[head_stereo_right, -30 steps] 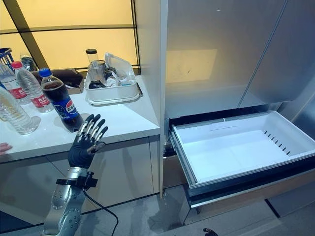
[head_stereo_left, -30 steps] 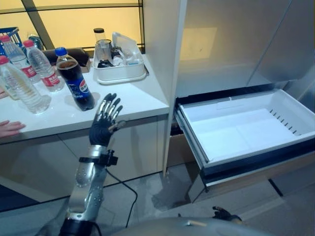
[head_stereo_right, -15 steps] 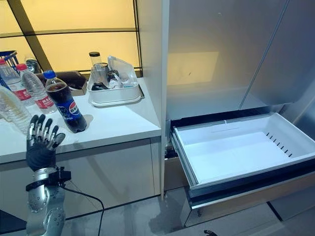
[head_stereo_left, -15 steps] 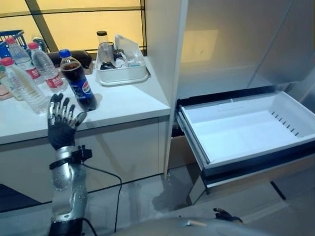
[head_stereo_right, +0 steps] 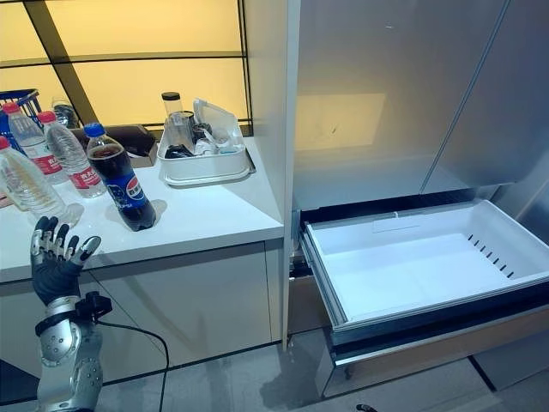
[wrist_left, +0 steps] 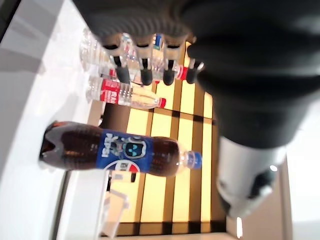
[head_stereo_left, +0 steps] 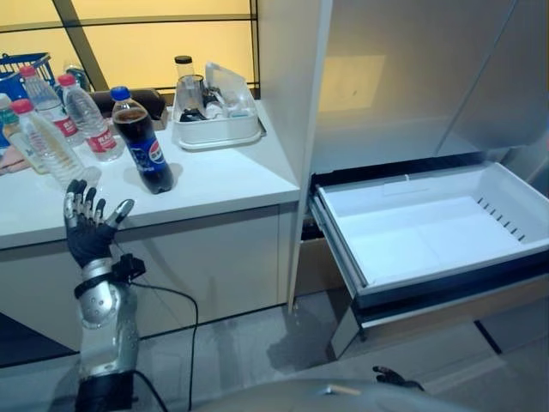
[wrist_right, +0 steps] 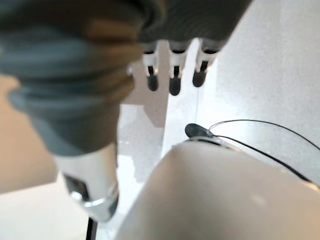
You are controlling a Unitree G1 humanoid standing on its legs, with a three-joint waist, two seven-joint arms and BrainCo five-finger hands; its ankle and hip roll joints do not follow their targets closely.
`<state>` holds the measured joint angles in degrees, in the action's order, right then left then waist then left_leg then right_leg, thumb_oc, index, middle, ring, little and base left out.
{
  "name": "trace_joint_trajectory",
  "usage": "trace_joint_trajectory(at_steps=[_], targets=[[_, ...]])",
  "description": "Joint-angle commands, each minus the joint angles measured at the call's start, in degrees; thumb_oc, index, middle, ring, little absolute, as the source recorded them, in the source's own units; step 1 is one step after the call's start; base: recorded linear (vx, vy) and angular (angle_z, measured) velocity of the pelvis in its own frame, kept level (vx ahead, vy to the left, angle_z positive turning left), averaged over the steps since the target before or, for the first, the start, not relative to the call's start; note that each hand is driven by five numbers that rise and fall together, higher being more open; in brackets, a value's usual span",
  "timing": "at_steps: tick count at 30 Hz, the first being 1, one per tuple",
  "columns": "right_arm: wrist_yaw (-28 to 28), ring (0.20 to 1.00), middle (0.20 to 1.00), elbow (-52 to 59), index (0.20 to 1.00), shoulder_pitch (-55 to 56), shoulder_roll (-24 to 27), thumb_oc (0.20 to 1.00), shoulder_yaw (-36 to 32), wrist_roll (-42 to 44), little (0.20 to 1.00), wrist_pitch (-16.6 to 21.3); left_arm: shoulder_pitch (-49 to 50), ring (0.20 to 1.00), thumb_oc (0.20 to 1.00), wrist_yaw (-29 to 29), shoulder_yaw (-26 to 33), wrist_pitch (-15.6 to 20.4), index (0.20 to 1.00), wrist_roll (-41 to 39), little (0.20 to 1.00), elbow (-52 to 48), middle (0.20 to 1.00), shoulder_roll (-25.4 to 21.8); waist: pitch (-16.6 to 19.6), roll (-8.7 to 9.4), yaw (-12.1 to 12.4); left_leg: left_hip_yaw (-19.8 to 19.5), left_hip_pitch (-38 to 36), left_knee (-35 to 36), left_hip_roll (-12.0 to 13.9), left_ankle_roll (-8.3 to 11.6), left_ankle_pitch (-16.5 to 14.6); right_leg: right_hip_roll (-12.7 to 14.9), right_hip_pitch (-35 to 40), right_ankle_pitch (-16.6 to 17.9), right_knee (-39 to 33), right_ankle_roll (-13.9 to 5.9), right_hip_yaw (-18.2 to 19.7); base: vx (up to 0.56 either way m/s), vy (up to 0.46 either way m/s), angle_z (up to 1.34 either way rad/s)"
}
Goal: Take the drinks into the refrigerator
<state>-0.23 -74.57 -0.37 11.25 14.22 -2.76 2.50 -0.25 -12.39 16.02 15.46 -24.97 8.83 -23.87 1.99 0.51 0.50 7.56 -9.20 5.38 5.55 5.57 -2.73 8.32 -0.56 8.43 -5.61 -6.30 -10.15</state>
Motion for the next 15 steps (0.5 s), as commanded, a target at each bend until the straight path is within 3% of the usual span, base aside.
trace_joint_trajectory(at_steps=[1, 10, 15], targets=[[0.5, 1.0, 1.0, -1.5, 1.0, -2.5, -1.8, 1.0, 2.7, -1.0, 1.0, 0.2, -8.7, 1.0, 1.0, 0.2, -0.7, 0.1, 1.0, 1.6, 1.0, 3.0, 1.0, -6.8, -1.9, 1.68, -2.2, -2.7, 3.3, -0.4, -5.0, -3.56, -0.8, -1.7, 6.0, -6.3, 0.6, -0.93, -3.8, 0.0, 0.0, 0.0], [0.6, 1.0, 1.0, -1.2, 1.0, -1.1, -1.9, 1.0, 4.0, -0.6, 1.0, -0.6, -21.3, 1.0, 1.0, 0.6, -6.8, -2.3, 1.0, 0.6, 1.0, 14.3, 1.0, -16.3, -1.3, 1.27, -4.0, -2.2, 3.1, -0.4, -5.0, -3.47, -0.9, -1.7, 6.0, -6.1, 0.6, -1.37, -3.3, 0.0, 0.0, 0.0], [0.5, 1.0, 1.0, -1.3, 1.0, -0.8, -1.9, 1.0, 4.5, -0.4, 1.0, -0.9, -26.5, 1.0, 1.0, 0.9, -9.6, -3.3, 1.0, -2.1, 1.0, 21.3, 1.0, -18.0, -1.1, 1.09, -4.7, -1.8, 2.9, -0.4, -5.0, -3.49, -0.9, -1.6, 5.9, -5.9, 0.6, -1.52, -2.9, 0.0, 0.0, 0.0]])
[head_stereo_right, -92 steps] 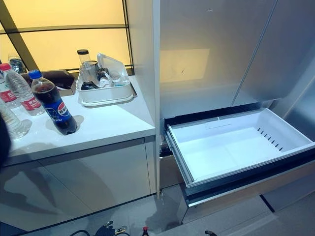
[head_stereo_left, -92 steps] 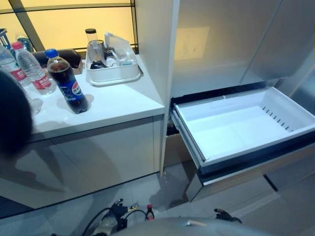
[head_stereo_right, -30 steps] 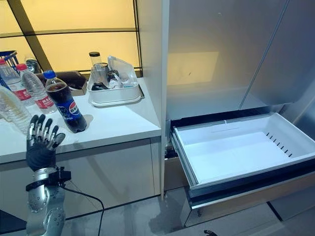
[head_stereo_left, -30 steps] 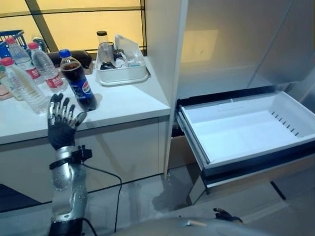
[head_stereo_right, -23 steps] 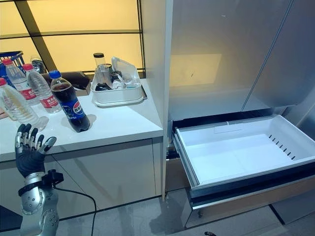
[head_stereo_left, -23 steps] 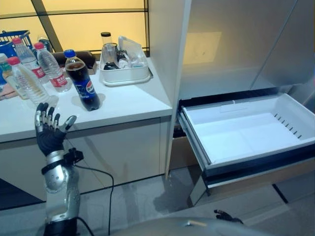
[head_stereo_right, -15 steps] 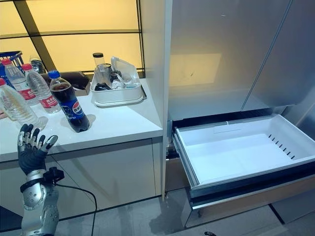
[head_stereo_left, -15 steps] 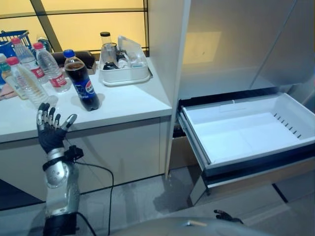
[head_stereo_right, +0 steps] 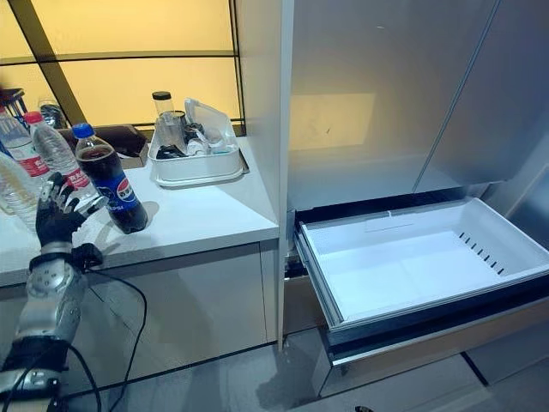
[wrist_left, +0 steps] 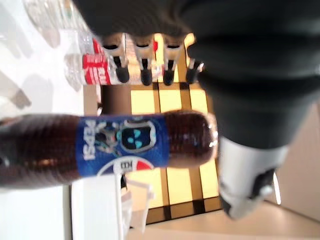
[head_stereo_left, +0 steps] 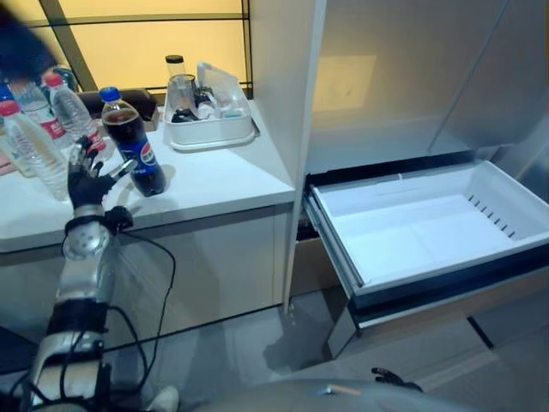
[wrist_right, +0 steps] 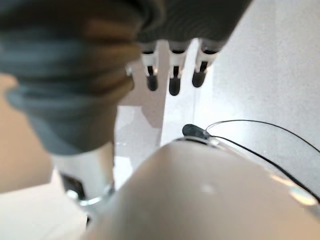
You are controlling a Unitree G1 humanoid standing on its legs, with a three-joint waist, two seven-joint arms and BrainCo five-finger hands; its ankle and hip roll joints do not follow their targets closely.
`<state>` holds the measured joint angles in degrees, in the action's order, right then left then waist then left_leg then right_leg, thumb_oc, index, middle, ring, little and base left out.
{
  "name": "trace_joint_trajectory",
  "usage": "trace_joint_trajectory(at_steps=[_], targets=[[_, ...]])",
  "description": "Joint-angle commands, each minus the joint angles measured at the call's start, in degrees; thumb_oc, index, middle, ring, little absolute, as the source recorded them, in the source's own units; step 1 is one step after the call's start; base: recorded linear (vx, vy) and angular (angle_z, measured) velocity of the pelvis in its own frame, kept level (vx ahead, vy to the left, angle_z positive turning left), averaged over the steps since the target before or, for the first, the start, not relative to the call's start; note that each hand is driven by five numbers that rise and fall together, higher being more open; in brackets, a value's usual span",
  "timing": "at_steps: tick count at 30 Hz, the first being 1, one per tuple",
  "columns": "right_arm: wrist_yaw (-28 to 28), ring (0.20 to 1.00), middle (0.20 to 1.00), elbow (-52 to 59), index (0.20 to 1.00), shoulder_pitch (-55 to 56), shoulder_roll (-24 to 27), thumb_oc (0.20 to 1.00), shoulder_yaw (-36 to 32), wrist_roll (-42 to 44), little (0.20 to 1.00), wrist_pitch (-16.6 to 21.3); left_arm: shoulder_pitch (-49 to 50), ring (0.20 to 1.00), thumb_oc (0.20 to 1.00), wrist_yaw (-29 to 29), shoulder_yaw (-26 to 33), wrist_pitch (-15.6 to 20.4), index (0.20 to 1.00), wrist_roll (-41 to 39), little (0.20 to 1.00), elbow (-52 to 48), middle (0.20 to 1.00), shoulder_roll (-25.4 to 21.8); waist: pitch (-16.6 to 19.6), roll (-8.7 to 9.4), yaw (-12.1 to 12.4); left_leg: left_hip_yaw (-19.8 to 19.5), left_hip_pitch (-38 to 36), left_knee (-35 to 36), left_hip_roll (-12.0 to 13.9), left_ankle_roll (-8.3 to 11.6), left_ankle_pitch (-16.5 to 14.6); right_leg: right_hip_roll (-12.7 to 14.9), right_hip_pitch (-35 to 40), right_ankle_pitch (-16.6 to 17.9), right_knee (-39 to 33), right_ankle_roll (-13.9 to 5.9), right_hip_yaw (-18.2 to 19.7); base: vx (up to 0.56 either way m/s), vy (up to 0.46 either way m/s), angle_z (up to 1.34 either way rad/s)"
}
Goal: Take the drinks into the refrigerator
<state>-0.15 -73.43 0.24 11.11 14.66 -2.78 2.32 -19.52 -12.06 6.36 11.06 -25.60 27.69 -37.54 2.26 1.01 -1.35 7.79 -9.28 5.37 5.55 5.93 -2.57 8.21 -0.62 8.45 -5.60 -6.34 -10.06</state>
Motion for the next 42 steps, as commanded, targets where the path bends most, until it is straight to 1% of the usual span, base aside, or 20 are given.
trace_joint_trajectory(at_steps=[1, 5, 9, 10, 12, 15, 20, 22, 25, 26, 28, 29, 30, 33, 36, 42], targets=[[0.3, 1.0, 1.0, -2.5, 1.0, -1.3, -1.7, 1.0, 4.1, -0.3, 1.0, -0.8, -8.3, 1.0, 1.0, 0.7, -0.6, 0.8, 1.0, -2.2, 1.0, 4.1, 1.0, -4.7, -1.3, 0.51, -3.0, -2.0, 3.0, -0.4, -5.0, -3.85, -1.1, -1.5, 6.0, -5.9, 0.6, -1.52, -3.0, 0.0, 0.0, 0.0], [0.1, 1.0, 1.0, -2.5, 1.0, -1.2, -1.9, 1.0, 4.3, -0.3, 1.0, -0.9, -11.3, 1.0, 1.0, 1.0, -2.4, 0.2, 1.0, -3.4, 1.0, 7.1, 1.0, -5.4, -1.2, 0.43, -3.4, -1.8, 2.8, -0.4, -5.0, -3.87, -1.2, -1.5, 5.9, -5.8, 0.6, -1.63, -2.7, 0.0, 0.0, 0.0], [0.1, 1.0, 1.0, -3.0, 1.0, -1.2, -1.7, 1.0, 4.3, 0.5, 1.0, -1.0, -14.8, 1.0, 1.0, 4.2, -5.7, -1.3, 1.0, -5.7, 1.0, 12.0, 1.0, -6.2, -1.1, 0.18, -4.0, -1.4, 2.7, -0.4, -5.0, -3.88, -1.2, -1.6, 5.8, -5.7, 0.6, -1.71, -2.3, 0.0, 0.0, 0.0], [0.1, 1.0, 1.0, -3.0, 1.0, -1.2, -1.7, 1.0, 4.3, 0.5, 1.0, -1.0, -14.9, 1.0, 1.0, 4.2, -5.8, -1.3, 1.0, -5.7, 1.0, 12.1, 1.0, -6.2, -1.1, 0.19, -3.9, -1.4, 2.7, -0.4, -5.0, -3.88, -1.2, -1.6, 5.8, -5.7, 0.6, -1.71, -2.3, 0.0, 0.0, 0.0], [0.4, 1.0, 1.0, -3.3, 1.0, -1.2, -1.7, 1.0, 4.4, 0.8, 1.0, -1.0, -16.3, 1.0, 1.0, 6.4, -7.9, -2.6, 1.0, -4.8, 1.0, 14.7, 1.0, -7.3, -1.0, -0.01, -4.2, -1.2, 2.7, -0.4, -5.0, -3.87, -1.3, -1.6, 5.8, -5.7, 0.6, -1.75, -2.2, 0.0, 0.0, 0.0], [0.5, 1.0, 1.0, -3.5, 1.0, -1.5, -1.7, 1.0, 4.4, 1.0, 1.0, -1.1, -17.6, 1.0, 1.0, 7.1, -9.1, -3.3, 1.0, -4.2, 1.0, 16.6, 1.0, -7.6, -0.9, -0.05, -4.2, -1.1, 2.6, -0.4, -5.0, -3.87, -1.3, -1.7, 5.8, -5.7, 0.6, -1.76, -2.1, 0.0, 0.0, 0.0], [0.4, 1.0, 1.0, -4.1, 1.0, -1.7, -1.8, 1.0, 4.4, 1.7, 1.0, -1.2, -20.5, 1.0, 1.0, 8.4, -11.1, -4.6, 1.0, -3.1, 1.0, 21.5, 1.0, -7.0, -0.8, -0.18, -4.6, -0.9, 2.3, -0.4, -4.9, -3.84, -1.3, -1.8, 5.9, -5.7, 0.6, -1.72, -1.8, 0.0, 0.0, 0.0], [0.2, 1.0, 1.0, -4.4, 1.0, -1.9, -1.9, 1.0, 4.4, 2.3, 1.0, -1.1, -21.8, 1.0, 1.0, 8.6, -11.8, -5.2, 1.0, -2.0, 1.0, 25.0, 1.0, -6.4, -0.7, -0.25, -4.9, -0.7, 2.3, -0.4, -4.8, -3.78, -1.3, -1.8, 5.9, -5.7, 0.6, -1.68, -1.7, 0.0, 0.0, 0.0], [0.2, 1.0, 1.0, -4.5, 1.0, -2.0, -1.9, 1.0, 4.3, 2.5, 1.0, -1.0, -22.9, 1.0, 1.0, 9.0, -12.5, -5.6, 1.0, -0.8, 1.0, 26.9, 1.0, -5.8, -0.7, -0.25, -5.0, -0.6, 2.2, -0.4, -4.7, -3.78, -1.3, -1.9, 6.0, -5.7, 0.6, -1.68, -1.7, 0.0, -0.002, -0.01], [0.1, 1.0, 1.0, -4.7, 1.0, -2.0, -1.9, 1.0, 4.3, 2.8, 1.0, -1.0, -23.7, 1.0, 1.0, 9.4, -13.2, -5.9, 1.0, 0.6, 1.0, 28.9, 1.0, -5.1, -0.6, -0.3, -5.2, -0.5, 2.2, -0.4, -4.7, -3.77, -1.3, -1.9, 6.0, -5.7, 0.6, -1.69, -1.6, 0.01, -0.004, -0.03], [0.0, 1.0, 1.0, -4.7, 1.0, -2.1, -1.9, 1.0, 4.2, 3.1, 1.0, -0.9, -24.2, 1.0, 1.0, 9.7, -13.7, -6.0, 1.0, 1.4, 1.0, 29.2, 1.0, -4.7, -0.6, -0.25, -5.3, -0.5, 2.2, -0.4, -4.7, -3.78, -1.3, -1.9, 5.9, -5.7, 0.6, -1.67, -1.5, 0.01, -0.006, -0.05], [0.0, 1.0, 1.0, -4.8, 1.0, -2.2, -1.9, 1.0, 4.1, 3.3, 1.0, -0.9, -24.6, 0.58, 0.58, 9.7, -13.9, -6.0, 0.58, 1.5, 0.58, 29.7, 0.58, -4.4, -0.5, -0.24, -5.3, -0.4, 2.1, -0.4, -4.7, -3.77, -1.3, -2.0, 5.9, -5.6, 0.6, -1.67, -1.5, 0.0, -0.014, -0.06], [-0.1, 1.0, 1.0, -4.9, 1.0, -2.4, -1.7, 1.0, 4.1, 3.4, 1.0, -0.7, -25.1, 0.2, 0.2, 9.3, -13.7, -5.3, 0.2, 1.1, 0.2, 29.8, 0.2, -3.2, -0.6, -0.18, -5.5, -0.4, 2.1, -0.4, -4.6, -3.73, -1.3, -2.0, 5.9, -5.6, 0.6, -1.62, -1.4, 0.0, -0.011, -0.05], [-0.1, 1.0, 1.0, -4.7, 1.0, -2.3, -1.5, 1.0, 4.1, 3.6, 1.0, -0.4, -24.6, 0.2, 0.2, 9.4, -13.4, -4.9, 0.2, 0.1, 0.2, 29.1, 0.2, -2.4, -0.5, -0.14, -5.6, -0.3, 2.1, -0.4, -4.6, -3.71, -1.3, -2.0, 5.8, -5.6, 0.6, -1.6, -1.3, 0.0, -0.004, -0.02], [-0.3, 1.0, 1.0, -4.5, 1.0, -2.2, -1.2, 1.0, 3.9, 3.9, 1.0, -0.1, -24.8, 0.2, 0.2, 8.5, -13.2, -4.1, 0.2, -0.9, 0.2, 28.6, 0.2, -0.6, -0.5, -0.07, -5.9, -0.2, 2.2, -0.4, -4.5, -3.69, -1.3, -2.1, 5.7, -5.6, 0.6, -1.51, -1.2, 0.0, 0.0, 0.0], [-0.7, 1.0, 1.0, -4.3, 1.0, -1.8, -0.8, 1.0, 3.4, 3.9, 1.0, 0.2, -24.4, 0.2, 0.2, 7.2, -12.8, -2.9, 0.2, -1.8, 0.2, 26.2, 0.2, 0.5, -0.5, 0.1, -6.0, -0.1, 2.2, -0.4, -4.5, -3.69, -1.3, -2.2, 5.6, -5.6, 0.6, -1.5, -1.1, 0.0, -0.005, -0.02]])
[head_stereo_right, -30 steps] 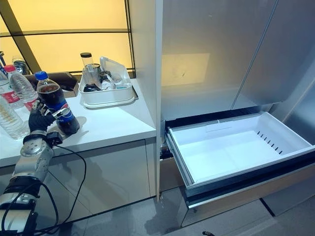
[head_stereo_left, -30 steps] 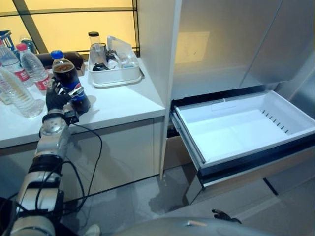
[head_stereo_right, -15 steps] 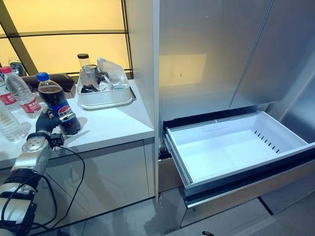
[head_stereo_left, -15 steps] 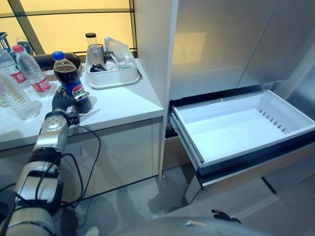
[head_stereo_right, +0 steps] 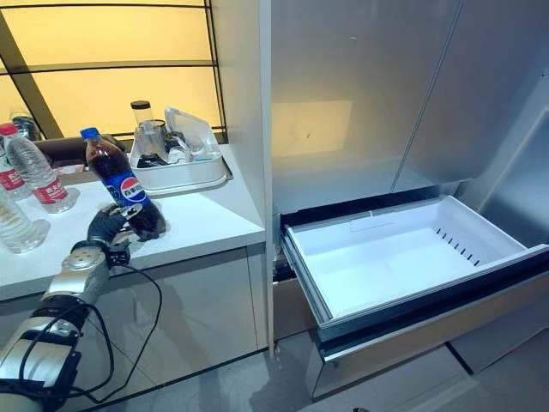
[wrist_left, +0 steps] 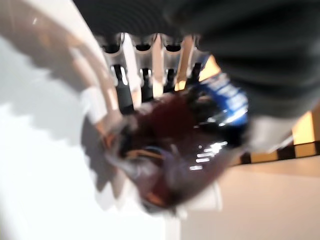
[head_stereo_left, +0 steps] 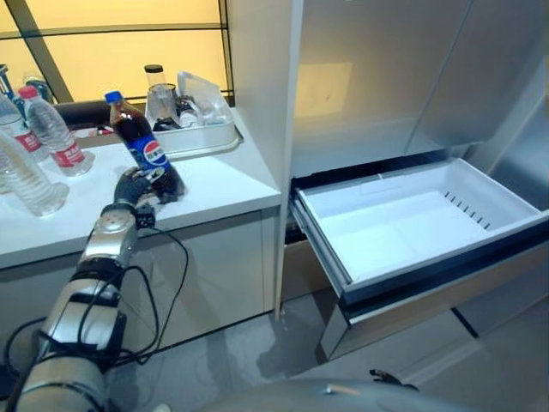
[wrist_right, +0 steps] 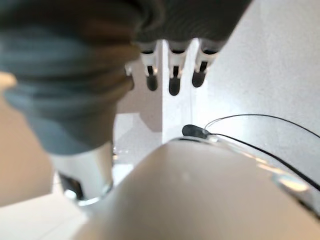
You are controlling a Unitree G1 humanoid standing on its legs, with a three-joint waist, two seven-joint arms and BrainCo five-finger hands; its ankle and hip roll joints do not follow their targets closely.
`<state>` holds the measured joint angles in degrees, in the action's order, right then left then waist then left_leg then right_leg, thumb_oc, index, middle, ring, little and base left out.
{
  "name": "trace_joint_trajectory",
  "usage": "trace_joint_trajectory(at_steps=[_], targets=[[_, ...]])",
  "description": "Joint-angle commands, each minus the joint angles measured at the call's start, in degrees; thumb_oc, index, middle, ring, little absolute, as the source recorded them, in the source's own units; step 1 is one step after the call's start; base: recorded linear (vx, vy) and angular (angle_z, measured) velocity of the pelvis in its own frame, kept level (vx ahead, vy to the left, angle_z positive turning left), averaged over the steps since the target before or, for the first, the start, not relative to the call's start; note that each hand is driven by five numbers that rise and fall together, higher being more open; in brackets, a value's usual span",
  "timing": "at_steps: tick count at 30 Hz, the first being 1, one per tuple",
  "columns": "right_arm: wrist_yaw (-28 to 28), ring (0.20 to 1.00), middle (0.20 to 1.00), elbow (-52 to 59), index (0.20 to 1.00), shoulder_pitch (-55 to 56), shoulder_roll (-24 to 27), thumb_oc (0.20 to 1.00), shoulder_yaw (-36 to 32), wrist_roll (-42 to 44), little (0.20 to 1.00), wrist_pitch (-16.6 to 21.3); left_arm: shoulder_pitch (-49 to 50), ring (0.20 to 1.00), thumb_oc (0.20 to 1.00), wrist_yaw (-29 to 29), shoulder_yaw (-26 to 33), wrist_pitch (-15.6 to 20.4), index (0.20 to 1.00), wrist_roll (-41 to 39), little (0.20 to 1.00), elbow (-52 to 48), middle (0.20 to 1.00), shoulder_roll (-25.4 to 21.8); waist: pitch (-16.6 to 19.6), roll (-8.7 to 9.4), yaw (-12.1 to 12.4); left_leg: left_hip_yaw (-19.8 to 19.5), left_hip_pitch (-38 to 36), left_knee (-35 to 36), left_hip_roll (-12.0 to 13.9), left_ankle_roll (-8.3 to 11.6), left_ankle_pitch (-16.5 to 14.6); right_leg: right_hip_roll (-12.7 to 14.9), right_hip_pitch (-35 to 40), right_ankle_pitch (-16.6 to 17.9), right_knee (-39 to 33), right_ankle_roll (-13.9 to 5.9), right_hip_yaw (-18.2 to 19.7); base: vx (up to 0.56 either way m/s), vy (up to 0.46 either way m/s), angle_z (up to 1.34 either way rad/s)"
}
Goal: Take the drinks into the refrigerator
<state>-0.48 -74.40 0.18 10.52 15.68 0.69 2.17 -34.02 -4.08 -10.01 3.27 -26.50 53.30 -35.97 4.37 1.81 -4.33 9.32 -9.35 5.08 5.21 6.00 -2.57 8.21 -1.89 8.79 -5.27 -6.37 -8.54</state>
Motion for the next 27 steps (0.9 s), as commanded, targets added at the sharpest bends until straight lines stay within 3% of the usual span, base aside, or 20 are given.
trace_joint_trajectory(at_steps=[1, 18, 27], targets=[[-0.4, 1.0, 1.0, -3.2, 1.0, -1.7, -0.2, 1.0, 2.4, 0.5, 1.0, 0.4, -9.8, 0.2, 0.2, -1.0, 3.6, 5.1, 0.2, -0.9, 0.2, 0.3, 0.2, -0.9, -2.7, -0.65, -3.0, -1.7, 2.3, -0.1, -4.2, -3.75, -1.3, -2.2, 6.8, -6.0, 0.3, -1.45, -2.6, 0.0, 0.0, 0.0], [-0.1, 1.0, 1.0, -2.6, 1.0, -1.3, 0.5, 1.0, 1.6, 0.4, 1.0, 0.8, -6.5, 0.2, 0.2, -2.2, 4.7, 6.6, 0.2, 1.1, 0.2, -4.4, 0.2, -1.9, -2.8, -0.19, -2.6, -2.1, 2.5, -0.1, -4.2, -3.81, -1.3, -2.2, 6.8, -5.9, 0.3, -1.41, -2.7, 0.0, 0.0, 0.0], [0.0, 1.0, 1.0, -2.4, 1.0, -1.4, 0.5, 1.0, 1.5, 0.5, 1.0, 0.9, -5.8, 0.2, 0.2, -2.3, 5.7, 7.7, 0.2, -1.7, 0.2, -7.4, 0.2, -1.2, -3.0, -0.17, -2.5, -2.2, 2.6, -0.1, -4.2, -3.79, -1.3, -2.2, 6.8, -5.9, 0.3, -1.4, -2.8, 0.0, 0.0, 0.0]])
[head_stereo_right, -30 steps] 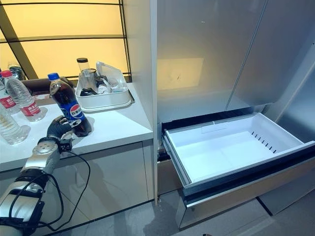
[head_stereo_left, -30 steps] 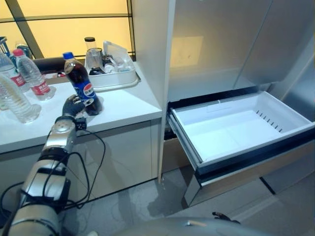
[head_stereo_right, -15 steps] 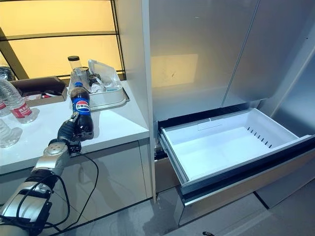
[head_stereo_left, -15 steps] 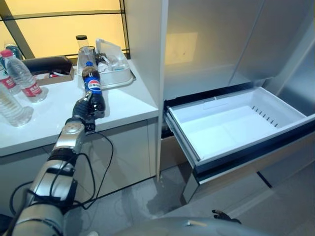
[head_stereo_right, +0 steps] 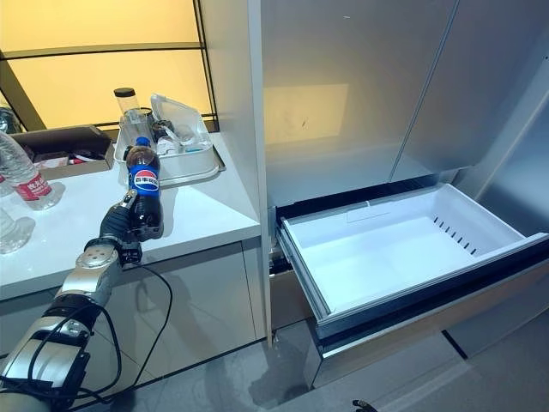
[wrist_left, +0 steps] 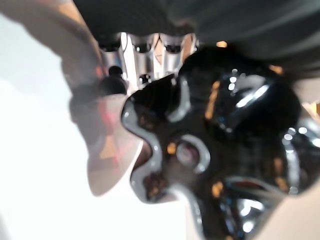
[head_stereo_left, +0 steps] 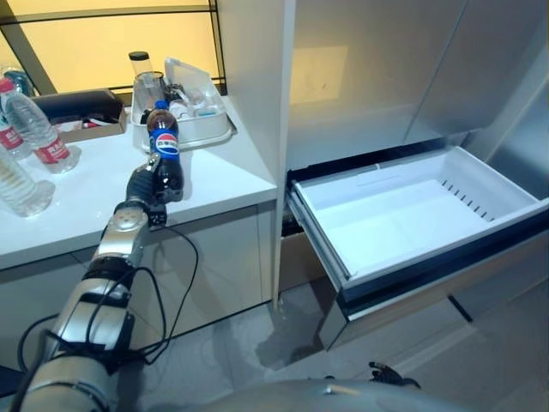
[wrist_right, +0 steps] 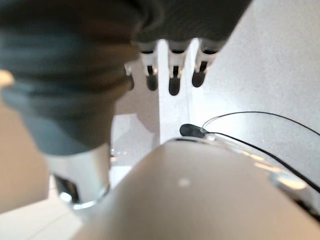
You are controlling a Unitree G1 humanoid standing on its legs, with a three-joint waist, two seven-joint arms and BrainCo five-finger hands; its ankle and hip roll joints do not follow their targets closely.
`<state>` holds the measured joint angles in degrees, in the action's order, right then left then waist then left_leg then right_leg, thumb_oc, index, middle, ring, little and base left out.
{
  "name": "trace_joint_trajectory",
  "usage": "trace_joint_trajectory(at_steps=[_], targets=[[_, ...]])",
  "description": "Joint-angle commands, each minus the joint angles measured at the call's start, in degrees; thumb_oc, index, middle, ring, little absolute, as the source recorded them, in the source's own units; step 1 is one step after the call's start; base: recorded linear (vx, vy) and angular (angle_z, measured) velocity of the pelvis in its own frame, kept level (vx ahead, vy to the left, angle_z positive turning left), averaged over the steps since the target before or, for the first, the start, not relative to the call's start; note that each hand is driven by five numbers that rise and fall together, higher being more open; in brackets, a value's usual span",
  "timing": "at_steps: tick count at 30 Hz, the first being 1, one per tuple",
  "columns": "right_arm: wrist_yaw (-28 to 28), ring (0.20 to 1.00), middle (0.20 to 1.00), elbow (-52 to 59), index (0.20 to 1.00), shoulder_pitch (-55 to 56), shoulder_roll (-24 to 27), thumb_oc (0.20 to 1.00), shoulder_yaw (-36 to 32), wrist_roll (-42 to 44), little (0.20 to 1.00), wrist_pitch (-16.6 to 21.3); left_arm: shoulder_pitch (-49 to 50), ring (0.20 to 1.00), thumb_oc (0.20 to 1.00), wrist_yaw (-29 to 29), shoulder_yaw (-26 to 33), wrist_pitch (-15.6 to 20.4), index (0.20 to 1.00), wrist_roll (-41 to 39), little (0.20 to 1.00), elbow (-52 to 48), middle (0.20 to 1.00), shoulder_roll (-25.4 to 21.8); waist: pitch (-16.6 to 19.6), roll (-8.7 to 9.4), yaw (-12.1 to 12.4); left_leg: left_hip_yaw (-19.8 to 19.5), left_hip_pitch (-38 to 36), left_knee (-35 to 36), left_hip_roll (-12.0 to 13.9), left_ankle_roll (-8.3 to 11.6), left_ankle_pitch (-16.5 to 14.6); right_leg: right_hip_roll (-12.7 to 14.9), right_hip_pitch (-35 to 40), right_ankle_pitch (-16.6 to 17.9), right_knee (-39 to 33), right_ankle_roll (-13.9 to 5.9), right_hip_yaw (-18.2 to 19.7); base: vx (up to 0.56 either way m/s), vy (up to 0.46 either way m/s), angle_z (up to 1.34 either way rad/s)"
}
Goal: Take the drinks into the refrigerator
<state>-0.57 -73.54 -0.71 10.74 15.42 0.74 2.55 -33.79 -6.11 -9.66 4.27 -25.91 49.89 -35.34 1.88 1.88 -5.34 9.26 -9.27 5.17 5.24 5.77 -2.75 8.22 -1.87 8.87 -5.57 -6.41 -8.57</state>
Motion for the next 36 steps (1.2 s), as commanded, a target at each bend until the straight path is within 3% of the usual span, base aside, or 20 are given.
trace_joint_trajectory(at_steps=[1, 16, 29, 30, 31, 36], targets=[[0.2, 1.0, 1.0, -3.2, 1.0, -0.4, 0.2, 1.0, 1.5, 0.4, 1.0, 0.6, -5.3, 0.2, 0.2, -0.1, 5.7, 7.2, 0.2, -3.1, 0.2, -6.2, 0.2, -1.4, -0.5, -0.17, -1.4, -2.2, 2.6, -0.2, -4.2, -3.58, -1.1, -2.2, 6.8, -6.0, 0.6, -1.34, -2.9, 0.0, 0.0, 0.0], [1.2, 1.0, 1.0, -2.9, 1.0, -0.8, -0.5, 1.0, 0.1, 0.3, 1.0, 0.6, 6.3, 0.2, 0.2, 2.7, 7.9, 9.6, 0.2, -8.2, 0.2, -29.0, 0.2, 3.9, -1.2, 0.34, -0.3, -2.7, 2.9, -0.2, -4.3, -3.71, -1.0, -2.1, 6.7, -6.1, 0.6, -1.15, -3.3, 0.0, 0.0, 0.0], [1.6, 1.0, 1.0, -2.7, 1.0, -0.8, -0.3, 1.0, 0.4, -0.1, 1.0, 0.8, 6.5, 0.2, 0.2, 2.4, 8.3, 9.5, 0.2, -6.1, 0.2, -28.9, 0.2, 3.1, -1.3, 0.46, -0.1, -2.8, 2.8, -0.2, -4.2, -3.67, -1.0, -2.0, 6.8, -6.1, 0.6, -1.12, -3.5, 0.0, 0.0, 0.0], [1.7, 1.0, 1.0, -2.7, 1.0, -0.9, -0.3, 1.0, 0.5, -0.2, 1.0, 0.9, 6.5, 0.818, 0.818, 2.3, 8.2, 9.2, 0.818, -5.0, 0.818, -28.3, 0.818, 2.8, -1.2, 0.44, -0.1, -2.8, 2.7, -0.2, -4.2, -3.68, -1.0, -2.0, 6.8, -6.1, 0.6, -1.12, -3.5, 0.0, 0.0, 0.0], [1.7, 1.0, 1.0, -2.7, 1.0, -0.9, -0.2, 1.0, 0.5, -0.1, 1.0, 0.9, 6.4, 1.0, 1.0, 2.3, 8.1, 9.1, 1.0, -4.8, 1.0, -28.1, 1.0, 2.7, -1.2, 0.43, -0.1, -2.8, 2.7, -0.2, -4.2, -3.69, -1.0, -2.0, 6.8, -6.1, 0.6, -1.12, -3.5, 0.0, 0.0, 0.0], [1.8, 1.0, 1.0, -2.7, 1.0, -0.9, -0.1, 1.0, 0.5, 0.0, 1.0, 0.9, 6.0, 1.0, 1.0, 2.5, 7.8, 8.6, 1.0, -4.0, 1.0, -26.6, 1.0, 2.3, -1.3, 0.37, -0.1, -2.8, 2.8, -0.2, -4.2, -3.68, -1.0, -2.0, 6.8, -6.1, 0.6, -1.1, -3.6, 0.0, 0.0, 0.0]])
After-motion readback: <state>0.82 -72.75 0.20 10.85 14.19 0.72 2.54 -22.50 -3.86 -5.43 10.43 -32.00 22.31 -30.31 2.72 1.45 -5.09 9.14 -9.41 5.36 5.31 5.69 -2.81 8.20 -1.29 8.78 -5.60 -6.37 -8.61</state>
